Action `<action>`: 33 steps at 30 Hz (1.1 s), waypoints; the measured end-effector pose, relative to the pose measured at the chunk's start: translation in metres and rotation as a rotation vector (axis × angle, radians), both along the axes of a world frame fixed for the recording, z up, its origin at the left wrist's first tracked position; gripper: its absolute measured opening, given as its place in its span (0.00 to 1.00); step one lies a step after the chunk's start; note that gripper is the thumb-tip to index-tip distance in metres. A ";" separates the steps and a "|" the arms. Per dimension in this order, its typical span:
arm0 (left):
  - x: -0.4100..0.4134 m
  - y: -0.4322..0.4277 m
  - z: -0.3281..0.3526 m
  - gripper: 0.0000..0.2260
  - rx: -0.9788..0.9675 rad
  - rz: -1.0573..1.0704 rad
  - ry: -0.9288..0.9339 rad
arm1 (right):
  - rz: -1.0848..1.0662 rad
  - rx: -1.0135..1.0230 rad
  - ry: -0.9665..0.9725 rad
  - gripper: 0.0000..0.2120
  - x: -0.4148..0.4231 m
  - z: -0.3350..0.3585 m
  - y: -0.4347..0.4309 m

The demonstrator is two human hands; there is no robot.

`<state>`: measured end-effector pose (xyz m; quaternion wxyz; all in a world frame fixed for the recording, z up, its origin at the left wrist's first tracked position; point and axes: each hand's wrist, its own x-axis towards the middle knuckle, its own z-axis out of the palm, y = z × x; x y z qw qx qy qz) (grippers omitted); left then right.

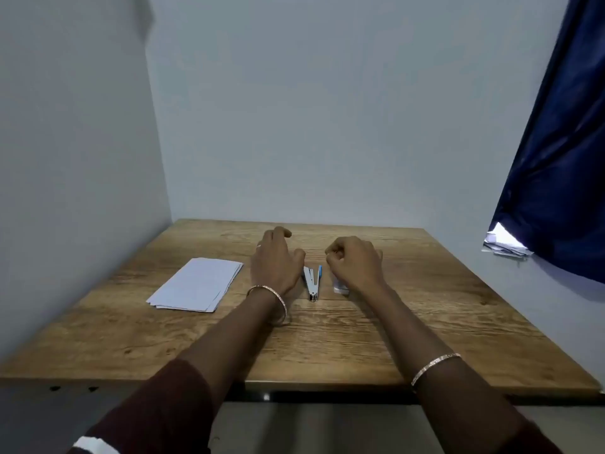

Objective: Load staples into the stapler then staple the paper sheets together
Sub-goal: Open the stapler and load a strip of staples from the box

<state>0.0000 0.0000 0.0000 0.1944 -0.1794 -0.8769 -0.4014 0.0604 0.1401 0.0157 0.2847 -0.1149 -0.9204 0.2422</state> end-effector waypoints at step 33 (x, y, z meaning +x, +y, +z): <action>-0.063 0.013 0.000 0.13 0.334 -0.266 -0.636 | 0.500 0.000 -0.066 0.04 -0.038 -0.004 0.048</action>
